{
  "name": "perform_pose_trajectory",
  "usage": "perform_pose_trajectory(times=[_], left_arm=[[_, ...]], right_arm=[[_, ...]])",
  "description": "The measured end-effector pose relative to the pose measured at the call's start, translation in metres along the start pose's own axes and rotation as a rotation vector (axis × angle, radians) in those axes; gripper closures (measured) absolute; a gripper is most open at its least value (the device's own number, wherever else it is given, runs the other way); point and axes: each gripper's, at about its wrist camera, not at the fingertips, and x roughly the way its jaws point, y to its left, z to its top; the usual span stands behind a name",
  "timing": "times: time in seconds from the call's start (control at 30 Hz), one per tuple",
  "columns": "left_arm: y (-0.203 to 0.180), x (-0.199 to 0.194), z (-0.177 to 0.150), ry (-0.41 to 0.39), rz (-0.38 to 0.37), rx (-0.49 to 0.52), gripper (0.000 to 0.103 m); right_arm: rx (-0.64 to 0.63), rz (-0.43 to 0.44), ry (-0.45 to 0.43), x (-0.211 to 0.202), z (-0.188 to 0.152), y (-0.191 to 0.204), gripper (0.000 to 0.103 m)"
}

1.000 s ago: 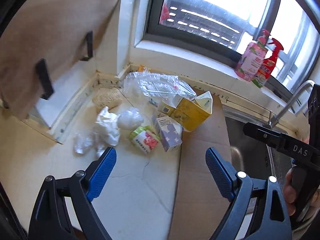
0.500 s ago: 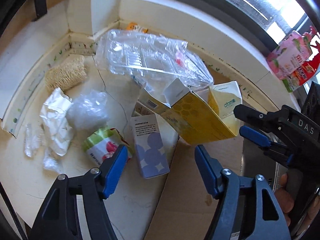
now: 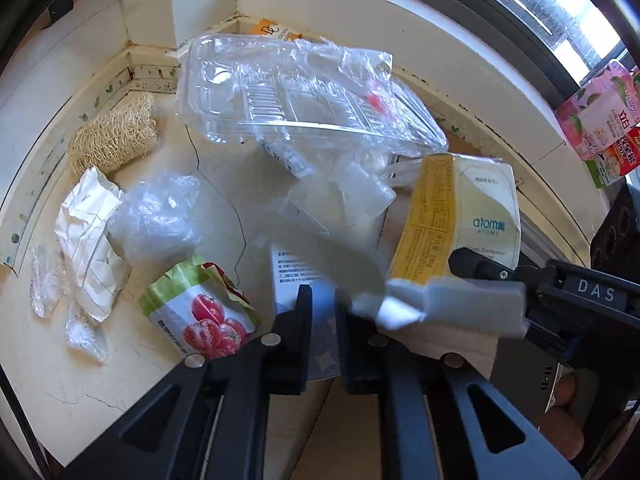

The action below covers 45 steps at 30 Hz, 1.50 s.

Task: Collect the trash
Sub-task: 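Grasp the yellow box with the right tool while the left tool grasps a white carton, then carry box and white-blue carton down over the floor bin and open both tools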

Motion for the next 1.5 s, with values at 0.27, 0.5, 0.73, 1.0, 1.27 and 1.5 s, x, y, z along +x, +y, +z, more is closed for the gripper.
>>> perform_pose_trajectory(times=[0.27,0.5,0.73,1.0,1.27,1.5], left_arm=[[0.006,-0.004,-0.005,0.003,-0.002,-0.009,0.096],[-0.001,-0.002,-0.001,-0.005,0.043,0.001,0.034],[-0.019,0.024,0.009,0.038,0.099,0.055,0.068],[-0.022,0.013,0.005,-0.025,0.109,0.11,0.07],[-0.003,-0.08,-0.026,-0.117,-0.006,0.117,0.07],[0.045,-0.169,-0.088,-0.155,-0.047,0.167,0.07]], right_arm=[[0.03,0.053,-0.044,-0.026,-0.008,-0.006,0.097],[0.068,0.072,-0.091,-0.049,-0.014,-0.023,0.097],[0.128,0.093,-0.105,-0.06,-0.017,-0.046,0.097],[0.154,0.121,-0.125,-0.071,-0.025,-0.054,0.097],[0.119,0.139,-0.148,-0.092,-0.057,-0.039,0.097],[0.028,0.141,-0.168,-0.115,-0.131,0.002,0.097]])
